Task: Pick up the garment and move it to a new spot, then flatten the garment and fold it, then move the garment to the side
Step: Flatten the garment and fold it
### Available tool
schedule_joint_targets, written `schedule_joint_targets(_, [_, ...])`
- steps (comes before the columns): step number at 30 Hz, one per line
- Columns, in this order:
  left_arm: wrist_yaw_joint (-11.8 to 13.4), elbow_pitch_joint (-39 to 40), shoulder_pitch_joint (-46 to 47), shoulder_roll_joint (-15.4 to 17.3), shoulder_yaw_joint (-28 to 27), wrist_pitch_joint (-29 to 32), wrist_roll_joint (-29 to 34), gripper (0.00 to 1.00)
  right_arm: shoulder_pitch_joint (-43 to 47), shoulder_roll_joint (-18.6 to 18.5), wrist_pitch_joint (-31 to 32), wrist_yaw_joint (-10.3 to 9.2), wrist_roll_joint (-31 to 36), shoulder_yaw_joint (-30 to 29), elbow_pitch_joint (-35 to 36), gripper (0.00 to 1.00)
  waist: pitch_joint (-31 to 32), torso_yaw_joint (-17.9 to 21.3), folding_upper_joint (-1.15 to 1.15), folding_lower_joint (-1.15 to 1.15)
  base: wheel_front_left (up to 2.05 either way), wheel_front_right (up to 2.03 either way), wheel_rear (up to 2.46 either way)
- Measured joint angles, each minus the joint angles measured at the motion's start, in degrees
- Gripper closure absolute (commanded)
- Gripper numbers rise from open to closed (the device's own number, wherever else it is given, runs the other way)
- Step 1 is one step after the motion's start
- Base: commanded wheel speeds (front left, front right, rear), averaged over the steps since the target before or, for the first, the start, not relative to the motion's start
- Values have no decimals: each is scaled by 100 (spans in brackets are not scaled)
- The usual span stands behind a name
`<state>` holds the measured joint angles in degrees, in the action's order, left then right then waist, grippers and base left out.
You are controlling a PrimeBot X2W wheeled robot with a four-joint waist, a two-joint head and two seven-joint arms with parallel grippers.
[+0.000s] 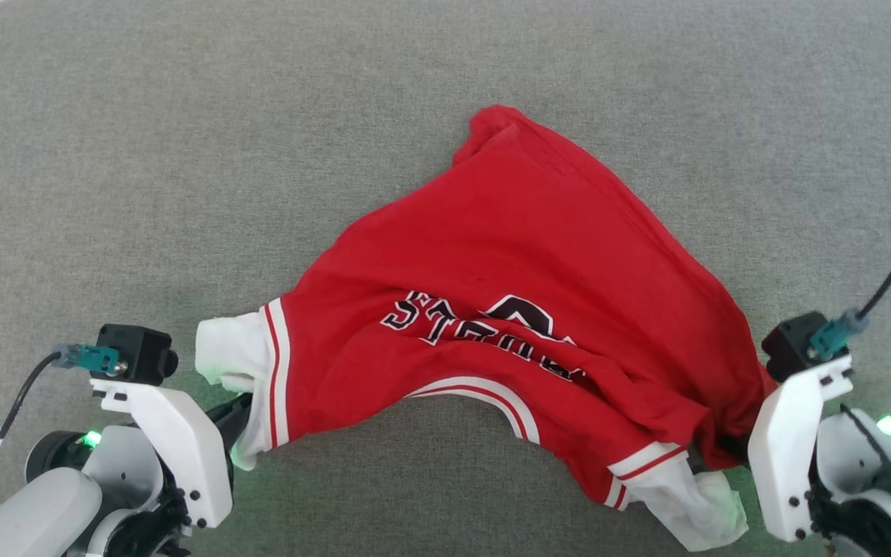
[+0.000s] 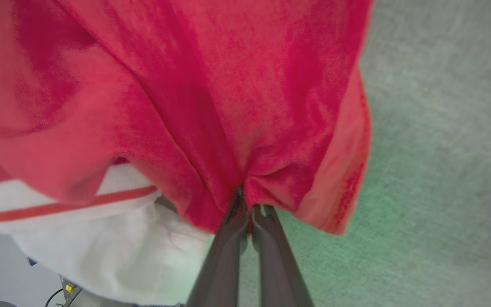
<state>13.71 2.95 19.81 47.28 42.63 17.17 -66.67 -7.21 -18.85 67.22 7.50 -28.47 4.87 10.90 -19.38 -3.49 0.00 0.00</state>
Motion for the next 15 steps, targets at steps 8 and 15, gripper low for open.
schedule_joint_targets(8, [-15, -40, -2, -55, 47, 23, -1, 100, 320, 287, -1137, 16, 417, -37, -513, 0, 89, -31, 0, 0, 0, 0, 0])
schedule_joint_targets(15, [42, 35, -120, 3, -2, -12, -60, 100, 384, 268, -1279, -1, 482, -424, 417, 0, 167, -10, 0, 0, 0, 0, 0])
